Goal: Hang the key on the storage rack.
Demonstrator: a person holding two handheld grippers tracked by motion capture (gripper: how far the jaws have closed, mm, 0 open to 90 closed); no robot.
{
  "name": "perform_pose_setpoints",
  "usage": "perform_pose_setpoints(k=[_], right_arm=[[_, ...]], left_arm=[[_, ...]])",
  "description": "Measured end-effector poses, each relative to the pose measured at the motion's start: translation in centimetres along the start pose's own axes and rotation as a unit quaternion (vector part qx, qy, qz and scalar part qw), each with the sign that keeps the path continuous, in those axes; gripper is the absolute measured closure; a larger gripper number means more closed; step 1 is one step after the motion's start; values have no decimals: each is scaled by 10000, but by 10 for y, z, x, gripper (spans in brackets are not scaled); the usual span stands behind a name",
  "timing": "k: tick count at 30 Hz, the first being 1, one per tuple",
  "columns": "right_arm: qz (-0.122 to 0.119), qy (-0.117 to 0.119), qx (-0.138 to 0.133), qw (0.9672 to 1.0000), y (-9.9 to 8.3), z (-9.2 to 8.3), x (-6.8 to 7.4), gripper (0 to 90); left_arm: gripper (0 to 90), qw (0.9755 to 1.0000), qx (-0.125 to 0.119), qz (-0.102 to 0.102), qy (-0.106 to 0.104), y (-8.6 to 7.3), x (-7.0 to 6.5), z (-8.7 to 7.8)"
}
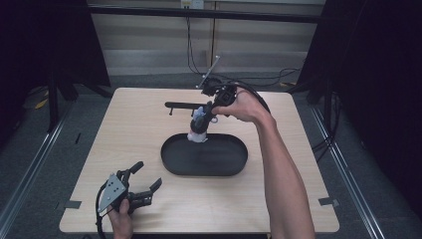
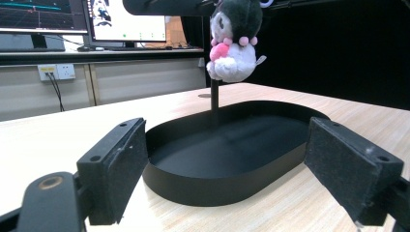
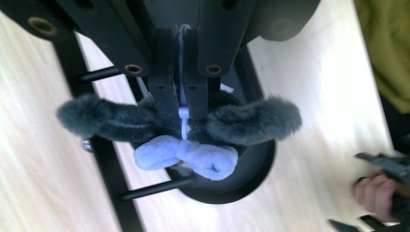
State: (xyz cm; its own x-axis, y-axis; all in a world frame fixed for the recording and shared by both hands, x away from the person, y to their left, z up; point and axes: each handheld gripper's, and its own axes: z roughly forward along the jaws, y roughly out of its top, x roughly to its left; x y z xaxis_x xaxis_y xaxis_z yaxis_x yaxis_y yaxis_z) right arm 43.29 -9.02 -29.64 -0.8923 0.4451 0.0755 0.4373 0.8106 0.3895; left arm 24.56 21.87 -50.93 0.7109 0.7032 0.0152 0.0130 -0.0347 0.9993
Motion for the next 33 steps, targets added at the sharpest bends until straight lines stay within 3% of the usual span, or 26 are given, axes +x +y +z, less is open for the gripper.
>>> perform_pose_setpoints(k=[11,18,20,22,24,29,33], right_arm=[[-185,-80,-66,9998,-2,7,-6,871],[-111,-60,-219,9997,-7,3,-13,857],[-28,-180,-249,9995,-6,1,-13,803],[-31,-123,-259,9996,-7,1,-14,845],[-16,-234,-277,9993,-7,1,-15,866],[-47,-148,-240,9996,-7,3,-14,868],[6,-119,-436,9990,-7,1,-13,873]], left_arm=[[154,10000,-1,-75,-12,0,-2,0],[154,10000,5,-75,32,0,-2,0],[154,10000,20,-39,1,0,-3,0],[154,10000,19,-30,-10,0,-3,0],[154,10000,32,-49,-6,0,-3,0],[154,10000,21,-64,-9,0,-3,0],[154,10000,26,-39,-2,0,-2,0]])
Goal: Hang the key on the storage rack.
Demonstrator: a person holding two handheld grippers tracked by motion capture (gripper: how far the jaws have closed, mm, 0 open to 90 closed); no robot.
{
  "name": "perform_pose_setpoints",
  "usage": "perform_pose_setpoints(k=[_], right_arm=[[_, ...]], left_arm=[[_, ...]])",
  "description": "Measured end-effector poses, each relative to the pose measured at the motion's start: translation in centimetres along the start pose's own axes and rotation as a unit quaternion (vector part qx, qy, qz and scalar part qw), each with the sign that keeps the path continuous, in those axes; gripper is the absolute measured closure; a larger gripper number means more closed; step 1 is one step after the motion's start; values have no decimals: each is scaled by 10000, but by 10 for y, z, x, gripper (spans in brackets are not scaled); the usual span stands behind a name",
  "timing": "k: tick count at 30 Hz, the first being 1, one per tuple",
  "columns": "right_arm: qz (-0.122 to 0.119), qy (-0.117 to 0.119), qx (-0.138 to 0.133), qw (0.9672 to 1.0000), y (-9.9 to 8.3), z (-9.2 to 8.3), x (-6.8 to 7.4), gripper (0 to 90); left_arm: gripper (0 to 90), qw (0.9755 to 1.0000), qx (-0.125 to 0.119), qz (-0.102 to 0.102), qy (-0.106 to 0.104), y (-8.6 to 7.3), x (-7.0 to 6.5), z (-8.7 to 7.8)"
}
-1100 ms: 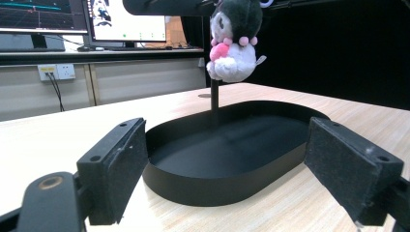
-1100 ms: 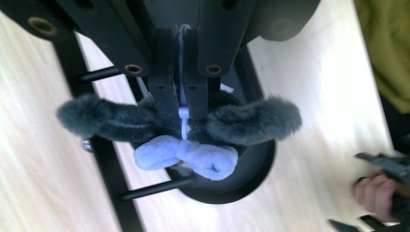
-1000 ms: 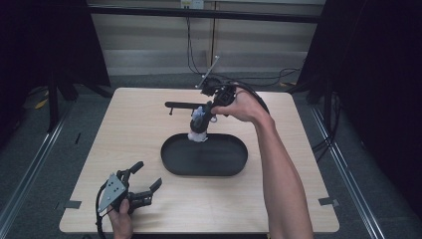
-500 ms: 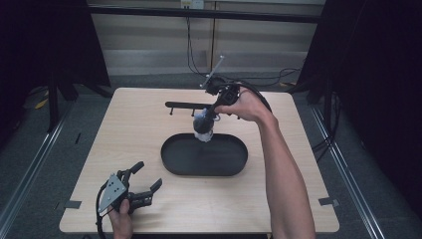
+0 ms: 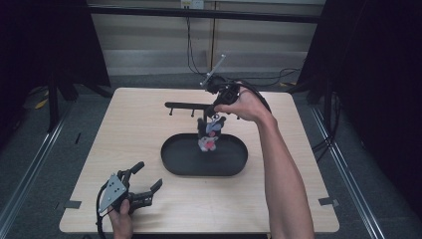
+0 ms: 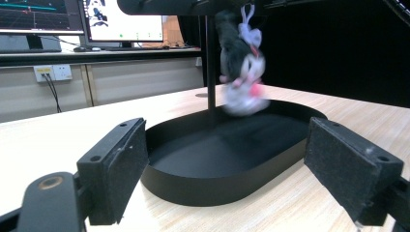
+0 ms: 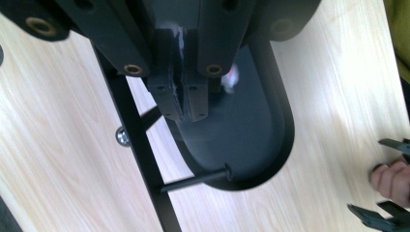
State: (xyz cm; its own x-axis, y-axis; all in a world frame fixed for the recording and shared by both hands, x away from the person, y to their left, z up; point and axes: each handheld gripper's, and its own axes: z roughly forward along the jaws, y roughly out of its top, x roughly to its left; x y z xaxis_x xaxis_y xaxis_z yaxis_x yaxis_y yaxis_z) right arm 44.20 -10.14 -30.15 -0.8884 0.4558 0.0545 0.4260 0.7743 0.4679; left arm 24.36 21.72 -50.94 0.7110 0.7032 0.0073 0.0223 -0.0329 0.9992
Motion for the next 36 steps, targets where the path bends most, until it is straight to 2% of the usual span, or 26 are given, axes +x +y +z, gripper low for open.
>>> perform_pose_setpoints(k=[3,7,10,16,19,24,26,28,31,34,36], right_arm=[[2,16,-64,10000,-1,-2,1,862],[90,132,-172,9997,-2,-1,0,852],[125,187,-170,9996,-3,0,0,848],[92,283,-279,9992,-4,-6,3,802],[95,222,-328,9992,-8,-8,6,785],[132,210,-649,9976,-17,-16,10,729],[163,182,-674,9974,-21,-17,11,703],[189,261,-678,9972,-25,-18,12,701],[149,276,-785,9964,-27,-21,16,683],[153,331,-882,9954,-32,-25,23,626],[51,284,-794,9964,-34,-25,32,589]], left_arm=[[154,10000,3,26,11,0,0,0],[154,10000,-12,-63,-27,0,0,0],[154,10000,-10,-23,4,0,1,0],[154,10000,-20,-60,3,0,1,0],[154,10000,13,-18,5,0,2,0],[154,10000,11,-12,7,0,2,0],[154,10000,11,-18,6,0,2,0],[154,10000,6,-2,-7,0,2,0],[154,10000,6,-22,8,0,2,0],[154,10000,19,-26,29,0,2,0],[154,10000,10,-13,27,0,2,0]])
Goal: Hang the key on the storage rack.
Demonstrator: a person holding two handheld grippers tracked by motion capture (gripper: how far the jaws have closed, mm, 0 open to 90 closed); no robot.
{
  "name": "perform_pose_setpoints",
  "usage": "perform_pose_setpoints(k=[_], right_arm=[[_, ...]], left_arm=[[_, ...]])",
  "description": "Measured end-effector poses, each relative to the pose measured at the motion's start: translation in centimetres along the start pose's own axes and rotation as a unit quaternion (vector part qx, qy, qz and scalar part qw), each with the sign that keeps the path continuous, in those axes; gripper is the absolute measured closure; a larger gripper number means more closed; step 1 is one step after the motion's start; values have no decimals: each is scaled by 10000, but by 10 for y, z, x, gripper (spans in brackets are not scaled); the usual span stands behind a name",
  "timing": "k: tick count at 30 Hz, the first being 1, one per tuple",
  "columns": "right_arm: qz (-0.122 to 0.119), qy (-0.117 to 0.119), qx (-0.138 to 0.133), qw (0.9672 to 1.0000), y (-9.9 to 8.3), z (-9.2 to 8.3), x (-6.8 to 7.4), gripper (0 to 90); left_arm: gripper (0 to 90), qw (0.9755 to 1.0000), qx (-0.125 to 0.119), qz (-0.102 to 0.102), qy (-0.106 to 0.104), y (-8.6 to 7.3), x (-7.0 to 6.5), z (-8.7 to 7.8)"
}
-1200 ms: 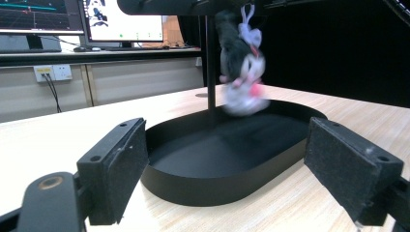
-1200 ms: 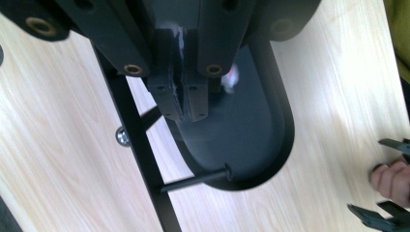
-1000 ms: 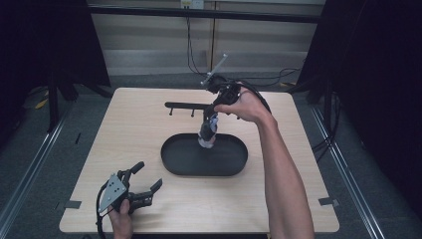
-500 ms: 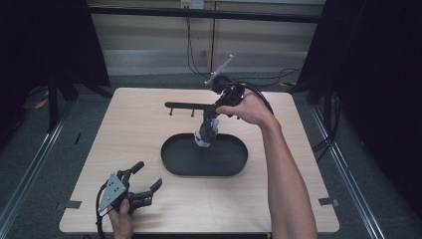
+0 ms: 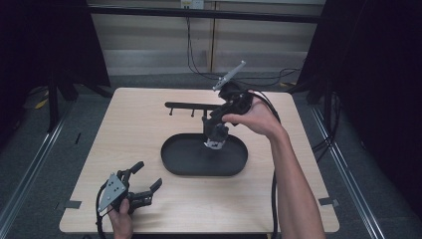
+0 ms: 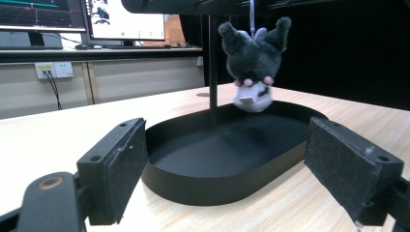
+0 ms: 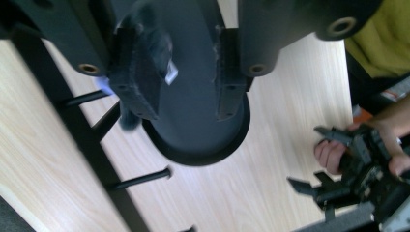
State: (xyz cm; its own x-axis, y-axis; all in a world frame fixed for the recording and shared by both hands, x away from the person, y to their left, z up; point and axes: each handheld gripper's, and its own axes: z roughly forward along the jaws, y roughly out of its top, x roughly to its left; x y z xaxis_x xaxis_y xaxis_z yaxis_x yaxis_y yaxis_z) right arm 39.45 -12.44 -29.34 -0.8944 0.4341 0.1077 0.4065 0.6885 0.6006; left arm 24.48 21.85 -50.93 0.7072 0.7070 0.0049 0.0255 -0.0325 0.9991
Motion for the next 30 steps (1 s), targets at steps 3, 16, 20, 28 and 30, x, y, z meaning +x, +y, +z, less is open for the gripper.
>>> perform_pose_setpoints(k=[3,16,20,28,30], right_arm=[[-1,82,15,10000,-4,-2,8,568],[71,78,-598,9982,-53,0,31,445],[46,-178,-740,9971,-69,9,37,401],[345,-415,-1330,9896,-103,20,45,279],[415,-516,-1453,9872,-110,23,47,254]], left_arm=[[154,10000,-9,-39,3,0,0,0],[154,10000,34,-21,36,0,0,0],[154,10000,14,-33,38,0,0,0],[154,10000,12,-40,71,0,0,0],[154,10000,11,-44,79,0,0,0]])
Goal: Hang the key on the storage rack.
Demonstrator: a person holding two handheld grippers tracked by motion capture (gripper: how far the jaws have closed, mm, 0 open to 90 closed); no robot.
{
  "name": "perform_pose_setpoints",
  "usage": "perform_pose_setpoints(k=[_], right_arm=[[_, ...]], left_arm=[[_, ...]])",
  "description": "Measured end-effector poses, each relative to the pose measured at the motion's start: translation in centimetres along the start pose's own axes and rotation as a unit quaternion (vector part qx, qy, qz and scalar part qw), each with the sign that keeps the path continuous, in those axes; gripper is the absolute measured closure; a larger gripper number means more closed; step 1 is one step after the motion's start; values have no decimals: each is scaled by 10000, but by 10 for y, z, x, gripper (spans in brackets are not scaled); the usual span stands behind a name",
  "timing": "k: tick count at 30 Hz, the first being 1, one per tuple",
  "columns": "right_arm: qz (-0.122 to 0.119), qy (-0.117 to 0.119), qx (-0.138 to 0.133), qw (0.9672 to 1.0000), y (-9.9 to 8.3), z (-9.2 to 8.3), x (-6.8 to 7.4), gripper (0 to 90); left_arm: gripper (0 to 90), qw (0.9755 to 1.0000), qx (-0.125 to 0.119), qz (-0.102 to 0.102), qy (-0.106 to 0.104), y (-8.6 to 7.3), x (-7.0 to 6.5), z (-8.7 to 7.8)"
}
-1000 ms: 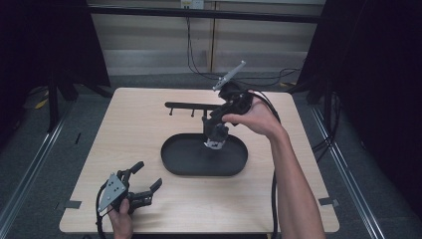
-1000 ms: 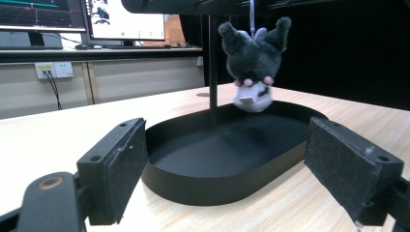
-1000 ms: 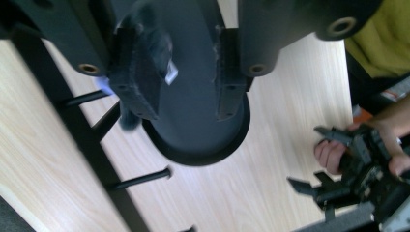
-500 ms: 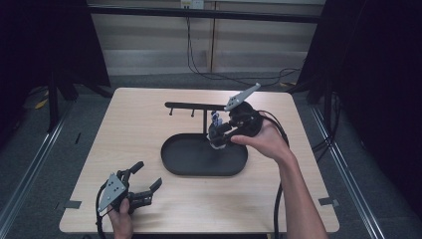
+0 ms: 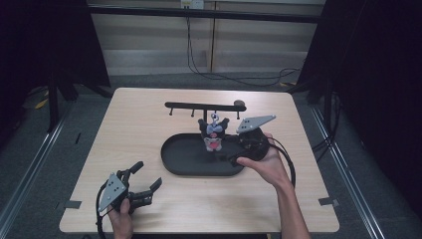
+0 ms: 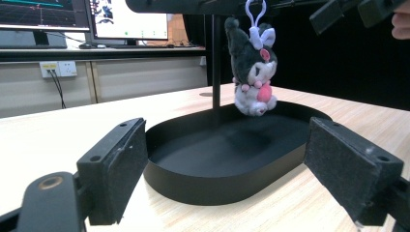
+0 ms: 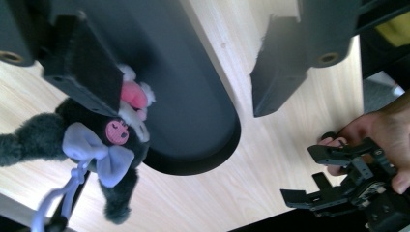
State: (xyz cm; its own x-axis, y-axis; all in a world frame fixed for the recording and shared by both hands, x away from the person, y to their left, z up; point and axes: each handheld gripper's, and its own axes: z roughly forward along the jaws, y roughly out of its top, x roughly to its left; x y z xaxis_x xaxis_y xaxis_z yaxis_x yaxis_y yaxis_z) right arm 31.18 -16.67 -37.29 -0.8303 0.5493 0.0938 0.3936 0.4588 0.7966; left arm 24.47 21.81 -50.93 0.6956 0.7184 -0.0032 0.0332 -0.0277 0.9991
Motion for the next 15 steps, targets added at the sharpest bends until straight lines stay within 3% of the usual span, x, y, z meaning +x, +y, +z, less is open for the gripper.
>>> perform_pose_setpoints(k=[3,5,7,10,15], right_arm=[[62,-214,-203,9995,-10,0,3,212],[152,-358,-529,9978,-19,-2,6,183],[300,-445,-785,9955,-29,-2,8,132],[363,-569,-1085,9918,-44,-2,14,138],[543,-809,-1356,9860,-64,0,22,138]], left_arm=[[154,10000,-1,2,4,0,0,0],[154,10000,0,10,-5,0,0,0],[154,10000,2,12,-6,0,0,0],[154,10000,1,2,-11,0,0,0],[154,10000,-1,6,-12,0,0,0]])
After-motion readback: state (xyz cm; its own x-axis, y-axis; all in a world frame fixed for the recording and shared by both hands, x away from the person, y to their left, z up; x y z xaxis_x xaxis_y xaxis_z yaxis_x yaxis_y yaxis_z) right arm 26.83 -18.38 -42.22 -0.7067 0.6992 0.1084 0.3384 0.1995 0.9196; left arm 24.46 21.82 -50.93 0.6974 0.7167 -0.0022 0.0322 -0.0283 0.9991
